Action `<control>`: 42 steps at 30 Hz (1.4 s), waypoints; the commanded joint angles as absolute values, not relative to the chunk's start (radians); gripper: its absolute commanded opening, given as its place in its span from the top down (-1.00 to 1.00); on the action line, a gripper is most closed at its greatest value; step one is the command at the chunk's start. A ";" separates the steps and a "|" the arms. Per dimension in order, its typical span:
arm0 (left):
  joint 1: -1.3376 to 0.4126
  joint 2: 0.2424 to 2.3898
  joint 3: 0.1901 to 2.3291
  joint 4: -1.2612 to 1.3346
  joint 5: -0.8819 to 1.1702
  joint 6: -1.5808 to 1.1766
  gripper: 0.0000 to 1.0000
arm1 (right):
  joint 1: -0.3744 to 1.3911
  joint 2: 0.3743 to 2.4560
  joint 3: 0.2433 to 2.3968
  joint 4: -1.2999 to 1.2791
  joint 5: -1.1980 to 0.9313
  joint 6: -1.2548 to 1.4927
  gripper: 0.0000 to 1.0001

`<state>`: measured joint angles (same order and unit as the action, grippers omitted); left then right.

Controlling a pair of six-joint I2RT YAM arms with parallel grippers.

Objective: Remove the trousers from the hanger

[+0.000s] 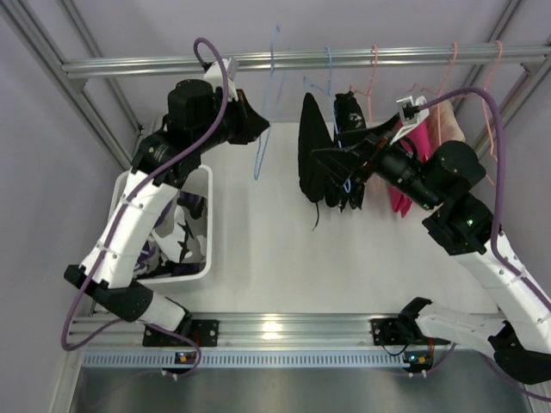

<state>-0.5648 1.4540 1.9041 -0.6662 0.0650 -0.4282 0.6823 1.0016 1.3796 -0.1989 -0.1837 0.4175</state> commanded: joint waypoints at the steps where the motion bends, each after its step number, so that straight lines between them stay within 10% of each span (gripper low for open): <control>1: -0.474 1.534 1.974 -0.635 0.135 -0.485 1.00 | 0.675 0.996 1.396 -0.236 -0.166 0.289 -0.99; 21: -0.422 1.434 1.810 -0.583 0.127 -0.517 0.99 | 0.649 0.983 1.381 -0.279 -0.035 0.275 -0.92; 25: -0.422 1.419 1.810 -0.592 0.124 -0.499 0.32 | 0.647 1.012 1.393 -0.282 -0.006 0.272 -0.97; 36: -0.420 1.430 1.816 -0.635 0.121 -0.446 0.08 | 0.574 1.077 1.447 -0.328 -0.041 0.308 -0.95; 42: -0.422 1.232 1.671 -0.460 0.166 -0.358 -0.76 | 0.460 1.123 1.514 -0.347 -0.182 0.336 -0.70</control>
